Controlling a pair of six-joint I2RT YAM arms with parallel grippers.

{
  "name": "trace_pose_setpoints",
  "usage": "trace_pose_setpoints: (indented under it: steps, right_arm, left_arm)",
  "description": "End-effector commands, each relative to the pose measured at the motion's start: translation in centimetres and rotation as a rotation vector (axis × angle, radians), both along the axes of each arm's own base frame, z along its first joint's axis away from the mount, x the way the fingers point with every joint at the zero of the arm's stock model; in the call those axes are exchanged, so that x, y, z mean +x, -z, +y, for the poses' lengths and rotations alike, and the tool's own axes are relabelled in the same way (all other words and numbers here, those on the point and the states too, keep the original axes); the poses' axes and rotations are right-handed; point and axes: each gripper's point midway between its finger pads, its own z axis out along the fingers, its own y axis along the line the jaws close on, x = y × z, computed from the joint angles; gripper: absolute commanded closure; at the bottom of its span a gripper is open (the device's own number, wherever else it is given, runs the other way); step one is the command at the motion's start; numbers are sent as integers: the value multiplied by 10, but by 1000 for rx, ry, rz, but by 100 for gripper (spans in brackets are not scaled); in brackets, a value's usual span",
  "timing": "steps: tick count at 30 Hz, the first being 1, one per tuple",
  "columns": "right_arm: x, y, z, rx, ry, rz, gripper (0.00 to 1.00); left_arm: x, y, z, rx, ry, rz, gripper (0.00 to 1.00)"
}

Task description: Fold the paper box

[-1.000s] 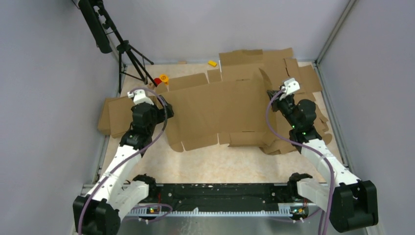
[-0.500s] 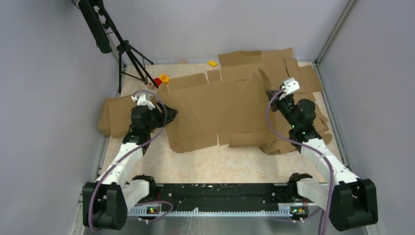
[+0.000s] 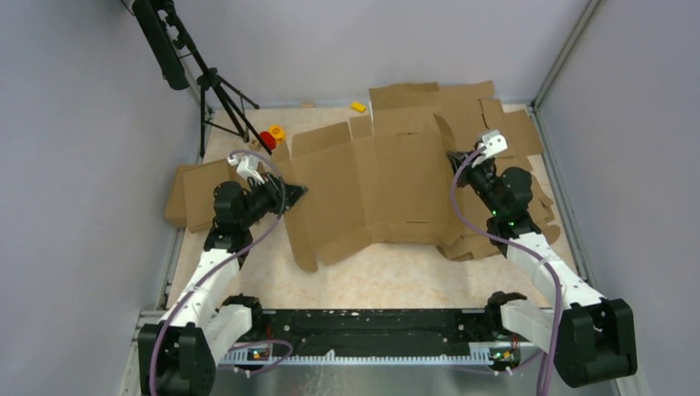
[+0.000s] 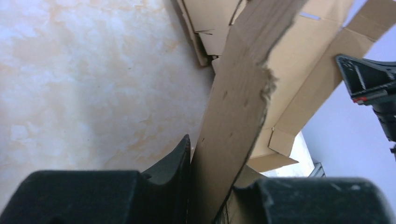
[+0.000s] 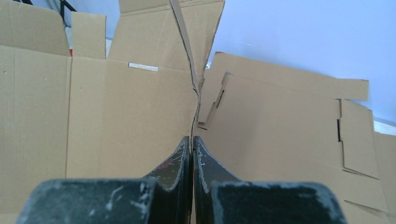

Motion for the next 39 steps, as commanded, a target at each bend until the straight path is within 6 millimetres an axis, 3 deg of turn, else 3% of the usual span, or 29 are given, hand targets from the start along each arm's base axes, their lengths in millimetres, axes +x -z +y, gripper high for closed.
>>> trace_pose_setpoints:
  steps: [1,8,12,17,21,25,29,35,39]
  right_arm:
    - [-2,-14,14,58,-63,-42,100]
    - [-1,-15,20,81,-96,-60,100]
    - [-3,-15,25,109,-130,-70,89]
    - [-9,-7,32,188,-156,-32,75]
    - [-9,6,35,186,-126,-11,82]
    - [-7,0,37,233,-88,-27,83]
    - [-3,5,48,204,-81,-1,87]
    - [-4,7,59,240,0,0,85]
    - [1,16,57,224,66,1,90]
  left_arm:
    - [-7,-59,-7,-34,48,-161,78]
    - [-17,-99,-8,-88,44,-203,89]
    - [-25,-111,-11,-94,71,-244,96]
    - [-29,-107,-8,-96,54,-264,100]
    - [-33,-110,-13,-158,76,-271,100]
    - [-38,-118,-18,-188,118,-289,100]
    - [-37,-113,-18,-180,116,-288,100]
    - [-44,-110,-26,-189,179,-312,100]
    - [-51,-99,-28,-129,185,-330,100]
